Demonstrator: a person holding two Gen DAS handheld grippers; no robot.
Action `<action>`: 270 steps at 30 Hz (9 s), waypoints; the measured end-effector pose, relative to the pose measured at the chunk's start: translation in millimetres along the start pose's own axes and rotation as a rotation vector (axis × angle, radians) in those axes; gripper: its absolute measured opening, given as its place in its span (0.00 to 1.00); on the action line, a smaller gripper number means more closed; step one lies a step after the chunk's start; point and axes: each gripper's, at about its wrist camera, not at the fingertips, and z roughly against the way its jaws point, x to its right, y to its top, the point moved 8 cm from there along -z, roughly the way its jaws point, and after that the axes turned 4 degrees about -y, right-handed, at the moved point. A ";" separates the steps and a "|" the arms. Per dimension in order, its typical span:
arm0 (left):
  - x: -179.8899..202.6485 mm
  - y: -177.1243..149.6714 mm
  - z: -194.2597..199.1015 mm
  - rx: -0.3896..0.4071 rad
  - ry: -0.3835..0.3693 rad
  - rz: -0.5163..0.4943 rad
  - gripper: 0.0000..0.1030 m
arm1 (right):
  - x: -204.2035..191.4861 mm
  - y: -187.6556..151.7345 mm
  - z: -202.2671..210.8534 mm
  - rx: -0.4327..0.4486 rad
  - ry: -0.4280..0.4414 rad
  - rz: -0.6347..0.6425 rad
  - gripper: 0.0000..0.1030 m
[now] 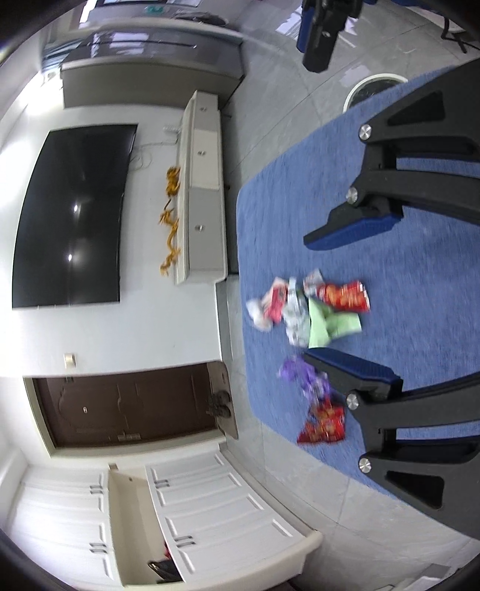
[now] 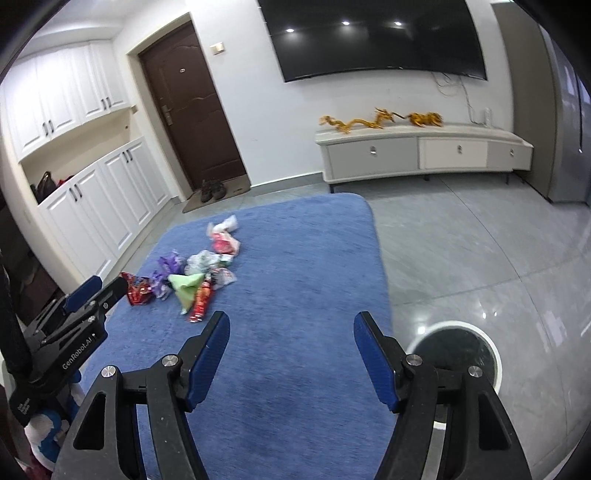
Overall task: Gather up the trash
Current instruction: 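Move both open tools back over the table toward the remaining wrappers, then grasp the light green bag with left tool while right tool grasps red snack wrapper, then carry both wrappers over the bin and open both tools to drop them, then lift both open tools away from the bin back over the rug, then grasp the red chip bag with left tool while right tool grasps purple wrapper, then lift both held wrappers and carry them over the bin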
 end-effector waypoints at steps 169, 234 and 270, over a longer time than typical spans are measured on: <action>99.2 -43.8 -41.7 -0.180 -0.102 -0.075 0.59 | 67.9 -31.2 -25.9 -0.050 0.010 -0.082 0.63; -226.9 -73.6 -176.0 -0.204 -0.023 0.505 0.48 | -226.7 16.2 -268.8 -0.253 0.388 0.101 0.12; -80.3 14.3 -33.9 -0.011 -0.264 0.293 0.25 | -21.2 34.4 -25.8 0.094 0.244 -0.074 0.11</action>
